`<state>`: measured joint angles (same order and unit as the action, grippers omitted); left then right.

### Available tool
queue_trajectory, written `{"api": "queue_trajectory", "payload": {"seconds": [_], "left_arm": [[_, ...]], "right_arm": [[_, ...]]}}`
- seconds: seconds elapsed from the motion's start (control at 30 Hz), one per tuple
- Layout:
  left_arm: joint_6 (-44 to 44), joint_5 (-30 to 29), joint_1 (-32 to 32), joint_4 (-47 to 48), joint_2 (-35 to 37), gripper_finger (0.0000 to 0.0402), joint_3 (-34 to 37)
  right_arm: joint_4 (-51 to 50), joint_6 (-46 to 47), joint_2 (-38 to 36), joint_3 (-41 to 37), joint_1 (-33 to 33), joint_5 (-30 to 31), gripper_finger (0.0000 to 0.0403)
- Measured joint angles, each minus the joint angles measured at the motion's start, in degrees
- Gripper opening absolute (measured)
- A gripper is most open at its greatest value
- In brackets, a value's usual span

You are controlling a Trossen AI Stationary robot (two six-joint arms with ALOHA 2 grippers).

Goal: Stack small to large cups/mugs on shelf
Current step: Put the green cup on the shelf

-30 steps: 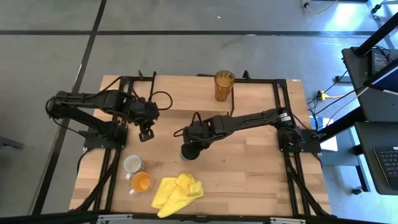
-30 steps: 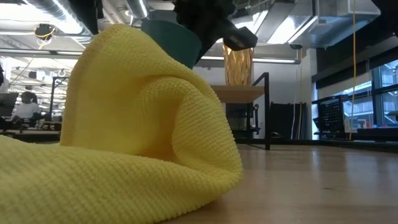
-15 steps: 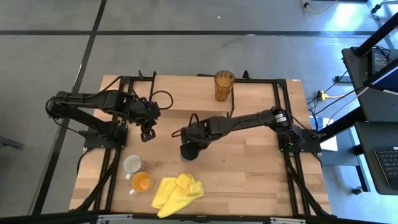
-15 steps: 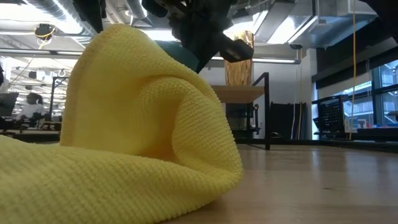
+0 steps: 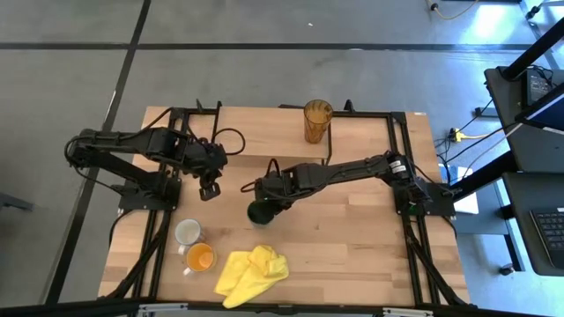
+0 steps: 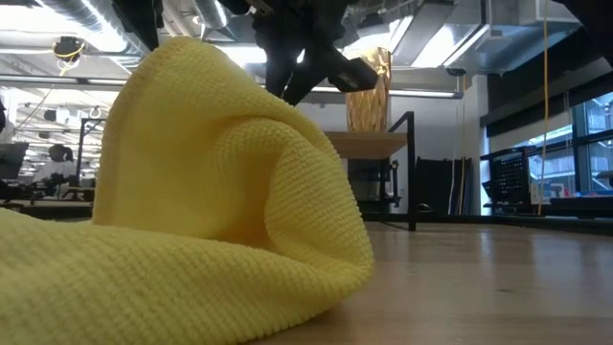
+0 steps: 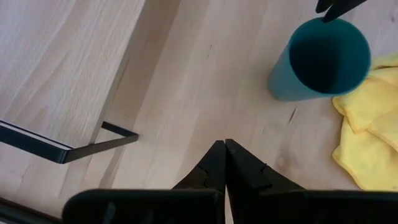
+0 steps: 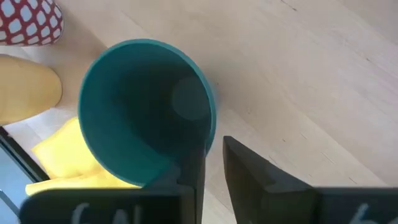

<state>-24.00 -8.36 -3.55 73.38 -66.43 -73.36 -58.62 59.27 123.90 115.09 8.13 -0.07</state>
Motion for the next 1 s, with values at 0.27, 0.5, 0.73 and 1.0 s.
{"api": "queue_trajectory", "payload": {"seconds": [0.27,0.5,0.73,1.0], "left_arm": [[-1.14,0.38,-0.27,0.0,0.0,0.0,0.0],[-1.0,2.88,-2.88,-2.8,0.0,0.0,0.0],[0.58,0.46,-5.28,-7.3,0.0,0.0,0.0],[0.43,6.53,-5.86,-12.13,-0.12,0.0,0.0]], "right_arm": [[2.42,-1.54,0.0,0.61,0.01,0.02,0.0062],[2.86,-5.95,0.0,7.6,0.01,3.26,0.0072],[2.87,-13.68,-0.95,20.05,0.51,12.09,0.0082],[3.71,-16.71,-8.85,18.2,3.01,22.37,0.0083]]}}
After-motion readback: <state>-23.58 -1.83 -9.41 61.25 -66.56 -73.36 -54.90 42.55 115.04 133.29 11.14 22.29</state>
